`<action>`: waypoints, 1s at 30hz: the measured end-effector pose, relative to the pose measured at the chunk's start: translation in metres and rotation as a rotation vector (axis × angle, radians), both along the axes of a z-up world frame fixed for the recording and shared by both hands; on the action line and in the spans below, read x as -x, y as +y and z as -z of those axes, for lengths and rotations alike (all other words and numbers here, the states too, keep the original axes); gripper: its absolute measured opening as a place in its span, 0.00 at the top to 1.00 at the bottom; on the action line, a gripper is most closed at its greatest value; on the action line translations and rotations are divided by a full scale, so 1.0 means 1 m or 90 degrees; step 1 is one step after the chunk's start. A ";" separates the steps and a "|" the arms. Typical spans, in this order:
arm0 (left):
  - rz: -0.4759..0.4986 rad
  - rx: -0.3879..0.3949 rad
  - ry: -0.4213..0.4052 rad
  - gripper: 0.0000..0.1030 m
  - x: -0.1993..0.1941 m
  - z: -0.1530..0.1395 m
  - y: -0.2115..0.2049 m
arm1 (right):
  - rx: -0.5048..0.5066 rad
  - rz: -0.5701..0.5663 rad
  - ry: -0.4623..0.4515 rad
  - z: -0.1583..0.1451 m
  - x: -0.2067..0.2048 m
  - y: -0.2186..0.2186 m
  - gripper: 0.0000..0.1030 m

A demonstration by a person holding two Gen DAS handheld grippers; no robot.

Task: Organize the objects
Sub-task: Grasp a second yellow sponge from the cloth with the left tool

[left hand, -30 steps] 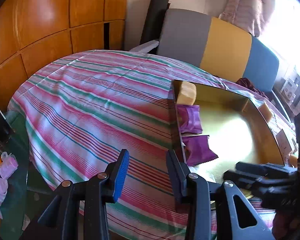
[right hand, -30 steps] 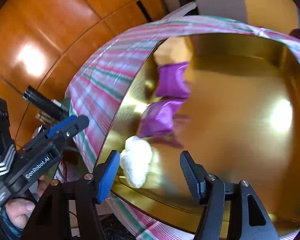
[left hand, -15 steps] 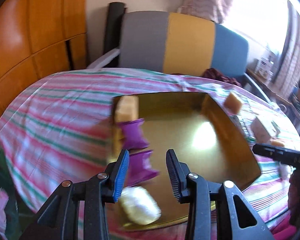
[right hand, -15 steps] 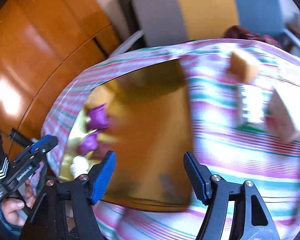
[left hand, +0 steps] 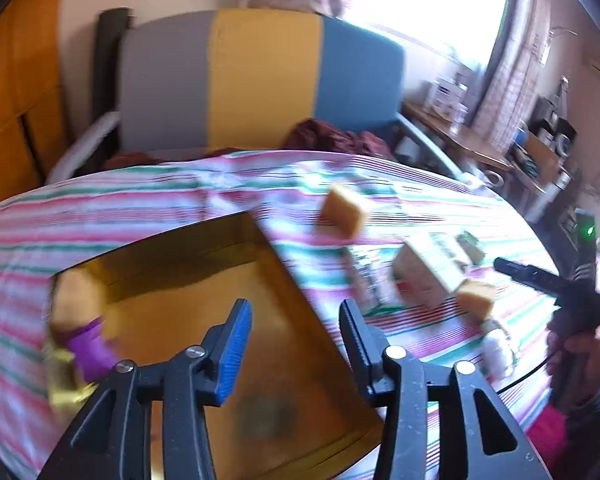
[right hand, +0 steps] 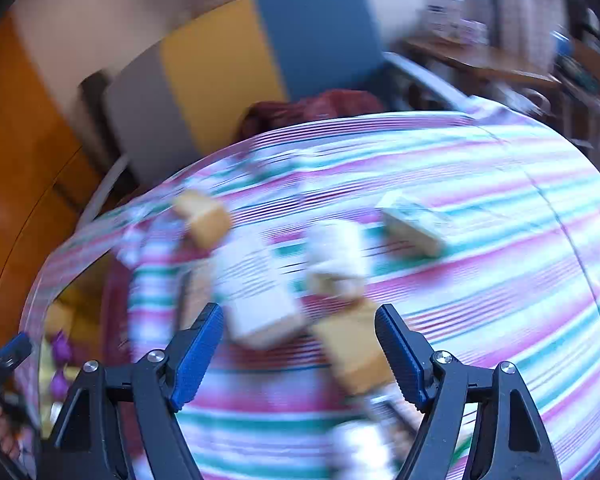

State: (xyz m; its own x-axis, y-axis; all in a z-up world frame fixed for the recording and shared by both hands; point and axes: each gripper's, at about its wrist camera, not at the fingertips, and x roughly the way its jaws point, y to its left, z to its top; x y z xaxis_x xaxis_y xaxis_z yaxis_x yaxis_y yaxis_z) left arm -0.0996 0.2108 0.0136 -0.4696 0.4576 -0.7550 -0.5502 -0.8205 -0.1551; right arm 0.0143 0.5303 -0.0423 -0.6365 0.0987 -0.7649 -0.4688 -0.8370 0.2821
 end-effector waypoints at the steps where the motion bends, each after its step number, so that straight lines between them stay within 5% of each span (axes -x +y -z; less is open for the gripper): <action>1: 0.007 -0.001 -0.009 0.50 0.005 0.001 0.011 | 0.008 0.019 0.005 0.004 -0.005 0.010 0.24; 8: 0.028 -0.003 -0.091 0.36 0.055 0.025 0.096 | 0.076 0.105 0.021 0.021 -0.024 0.048 0.24; 12: -0.007 -0.001 -0.140 0.24 0.092 0.045 0.130 | 0.106 0.120 0.038 0.017 -0.032 0.055 0.23; 23: -0.120 0.005 -0.244 0.15 0.177 0.092 0.188 | 0.148 0.119 0.037 0.018 -0.033 0.056 0.21; 27: -0.124 0.035 -0.260 0.16 0.185 0.110 0.203 | 0.149 0.111 0.040 0.019 -0.031 0.053 0.20; 30: -0.115 0.066 -0.226 0.34 0.176 0.115 0.201 | 0.140 0.110 0.038 0.019 -0.030 0.053 0.20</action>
